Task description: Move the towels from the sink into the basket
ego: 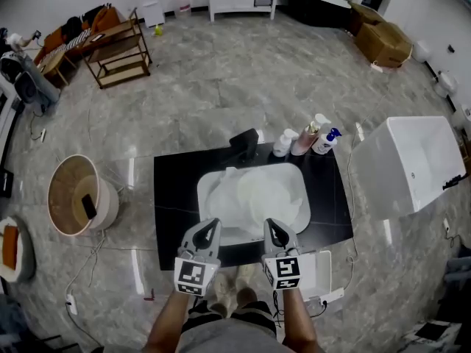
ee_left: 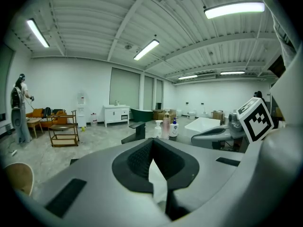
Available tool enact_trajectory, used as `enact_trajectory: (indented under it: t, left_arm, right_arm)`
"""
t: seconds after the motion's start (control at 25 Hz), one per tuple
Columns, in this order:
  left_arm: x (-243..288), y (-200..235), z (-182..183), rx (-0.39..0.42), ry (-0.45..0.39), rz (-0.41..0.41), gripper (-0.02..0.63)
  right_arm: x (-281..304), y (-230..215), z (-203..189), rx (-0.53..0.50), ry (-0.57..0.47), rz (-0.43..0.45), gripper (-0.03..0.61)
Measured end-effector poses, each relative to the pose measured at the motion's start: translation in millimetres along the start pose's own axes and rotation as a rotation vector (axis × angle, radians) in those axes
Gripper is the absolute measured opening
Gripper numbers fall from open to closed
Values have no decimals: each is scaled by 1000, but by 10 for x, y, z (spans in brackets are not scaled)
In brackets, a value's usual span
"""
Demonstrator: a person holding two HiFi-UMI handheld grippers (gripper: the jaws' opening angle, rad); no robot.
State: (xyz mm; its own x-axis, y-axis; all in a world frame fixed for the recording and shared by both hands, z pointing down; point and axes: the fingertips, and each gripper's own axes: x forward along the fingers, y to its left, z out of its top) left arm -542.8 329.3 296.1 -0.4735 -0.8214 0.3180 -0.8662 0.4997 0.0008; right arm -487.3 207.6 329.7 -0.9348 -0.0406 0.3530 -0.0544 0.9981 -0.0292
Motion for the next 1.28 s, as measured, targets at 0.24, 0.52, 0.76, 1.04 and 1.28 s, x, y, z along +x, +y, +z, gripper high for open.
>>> enact_trajectory:
  t: [0.24, 0.52, 0.76, 1.04, 1.28]
  left_arm:
    - [314, 195, -359, -37, 67, 39, 9]
    - [481, 372, -678, -104, 129, 93, 9]
    - [546, 468, -912, -120, 162, 116, 9]
    - [541, 528, -1152, -135, 194, 142, 9]
    - [522, 548, -1207, -149, 204, 159, 9]
  right_arm:
    - [542, -39, -361, 21, 79, 71, 0]
    - [952, -38, -800, 53, 181, 132, 137]
    - [1189, 5, -1069, 51, 249, 173, 137]
    - [1347, 40, -1301, 16, 295, 200, 118]
    - [1376, -3, -1313, 2, 287, 186, 26]
